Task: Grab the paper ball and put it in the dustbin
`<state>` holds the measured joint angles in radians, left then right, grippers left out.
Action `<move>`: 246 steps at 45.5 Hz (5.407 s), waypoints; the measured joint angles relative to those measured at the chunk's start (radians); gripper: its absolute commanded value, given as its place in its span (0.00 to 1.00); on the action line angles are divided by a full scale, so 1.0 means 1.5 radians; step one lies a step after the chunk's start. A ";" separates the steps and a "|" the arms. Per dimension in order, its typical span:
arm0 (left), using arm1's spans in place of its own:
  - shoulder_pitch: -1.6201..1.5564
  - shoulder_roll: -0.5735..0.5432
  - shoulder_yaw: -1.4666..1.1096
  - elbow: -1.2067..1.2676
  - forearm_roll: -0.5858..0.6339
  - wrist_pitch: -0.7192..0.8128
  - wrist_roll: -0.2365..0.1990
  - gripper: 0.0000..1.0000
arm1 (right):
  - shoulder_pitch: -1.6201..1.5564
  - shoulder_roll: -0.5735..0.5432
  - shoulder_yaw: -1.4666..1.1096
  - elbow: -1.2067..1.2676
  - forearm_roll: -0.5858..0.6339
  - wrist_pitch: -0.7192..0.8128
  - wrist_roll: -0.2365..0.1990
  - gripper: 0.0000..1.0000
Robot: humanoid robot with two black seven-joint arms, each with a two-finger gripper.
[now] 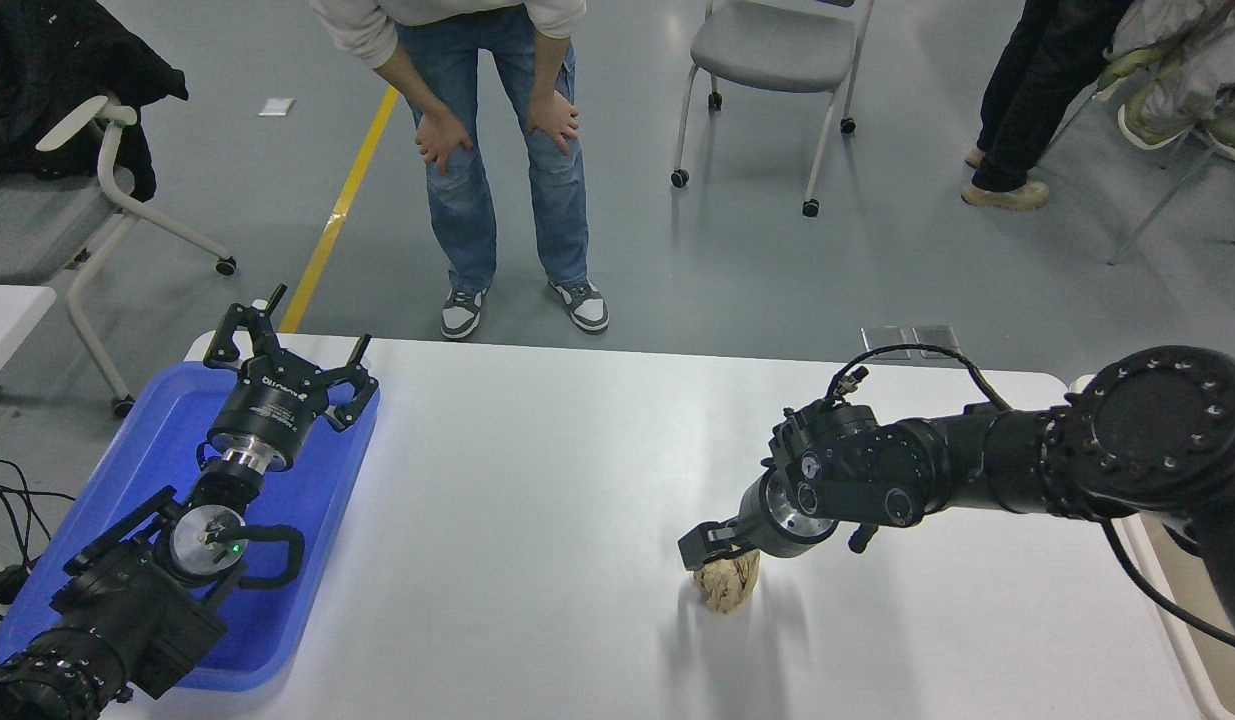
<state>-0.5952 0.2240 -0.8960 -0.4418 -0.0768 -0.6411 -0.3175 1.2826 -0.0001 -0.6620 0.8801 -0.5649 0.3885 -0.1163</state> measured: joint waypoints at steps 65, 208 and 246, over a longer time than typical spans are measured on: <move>0.000 0.000 0.000 0.000 0.000 0.000 0.000 1.00 | 0.000 -0.025 0.016 0.006 0.050 0.048 -0.017 0.00; 0.001 0.000 0.000 0.000 0.000 0.000 0.000 1.00 | -0.441 -0.337 0.210 -0.520 0.158 -0.352 -0.026 0.99; 0.001 0.000 0.000 0.000 0.000 0.000 0.000 1.00 | -0.442 -0.311 0.217 -0.542 0.167 -0.399 -0.025 0.99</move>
<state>-0.5943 0.2240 -0.8958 -0.4418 -0.0767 -0.6412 -0.3175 0.6194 -0.4659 -0.3369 0.0677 -0.3141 -0.2100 -0.1540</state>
